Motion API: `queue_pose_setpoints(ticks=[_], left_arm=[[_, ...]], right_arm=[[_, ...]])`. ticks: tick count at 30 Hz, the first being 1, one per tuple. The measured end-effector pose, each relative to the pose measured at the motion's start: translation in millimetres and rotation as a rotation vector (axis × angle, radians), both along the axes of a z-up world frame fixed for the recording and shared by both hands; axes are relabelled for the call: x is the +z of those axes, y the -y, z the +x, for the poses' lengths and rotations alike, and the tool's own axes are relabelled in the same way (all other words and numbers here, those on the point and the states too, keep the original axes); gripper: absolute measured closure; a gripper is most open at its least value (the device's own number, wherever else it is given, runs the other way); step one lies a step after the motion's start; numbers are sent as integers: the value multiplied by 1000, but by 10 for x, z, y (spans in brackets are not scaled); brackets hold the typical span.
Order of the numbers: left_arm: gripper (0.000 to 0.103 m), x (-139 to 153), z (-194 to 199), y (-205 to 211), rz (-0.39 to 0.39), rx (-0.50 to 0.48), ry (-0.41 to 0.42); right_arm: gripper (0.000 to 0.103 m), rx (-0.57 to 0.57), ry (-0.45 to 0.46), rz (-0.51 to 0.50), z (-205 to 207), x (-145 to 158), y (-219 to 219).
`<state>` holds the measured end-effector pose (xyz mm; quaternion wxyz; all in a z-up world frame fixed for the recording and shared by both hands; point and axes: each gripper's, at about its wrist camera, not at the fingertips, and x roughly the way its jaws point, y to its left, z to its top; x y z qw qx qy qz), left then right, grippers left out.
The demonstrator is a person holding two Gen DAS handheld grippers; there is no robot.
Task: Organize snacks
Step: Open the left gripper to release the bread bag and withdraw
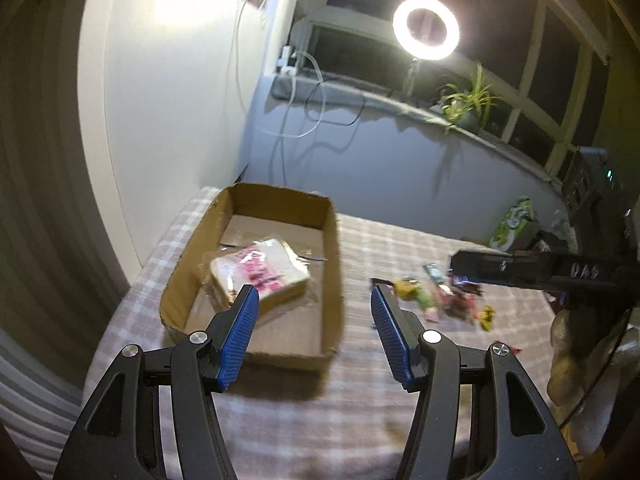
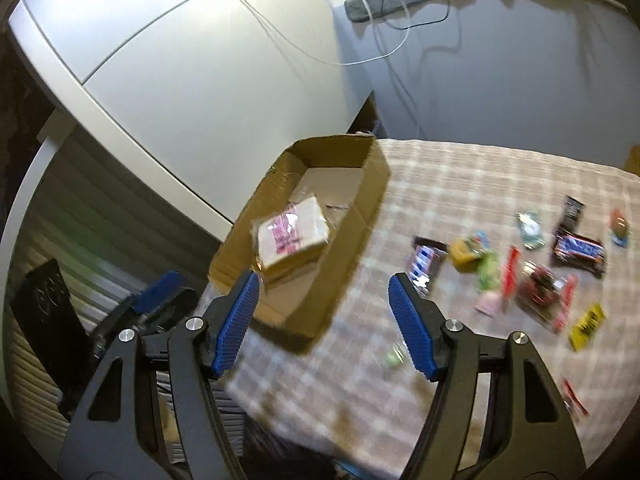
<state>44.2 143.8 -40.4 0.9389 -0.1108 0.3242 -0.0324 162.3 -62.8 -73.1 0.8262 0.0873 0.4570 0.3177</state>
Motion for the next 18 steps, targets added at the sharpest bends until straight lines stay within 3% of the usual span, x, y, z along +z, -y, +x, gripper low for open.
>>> queue_pose_setpoints(ticks=[8,13,18], left_arm=[[45,339,-419,233,6,-61,95],[45,462,-651,364,-11,-110,137],[45,399,-755,485,-17,-141,137]], right_arm=[[33,0,172,-131,-613,261,428],[33,-60,210,-121,-900,355,819],[33,-119,245,-115,-1111,385,1158]])
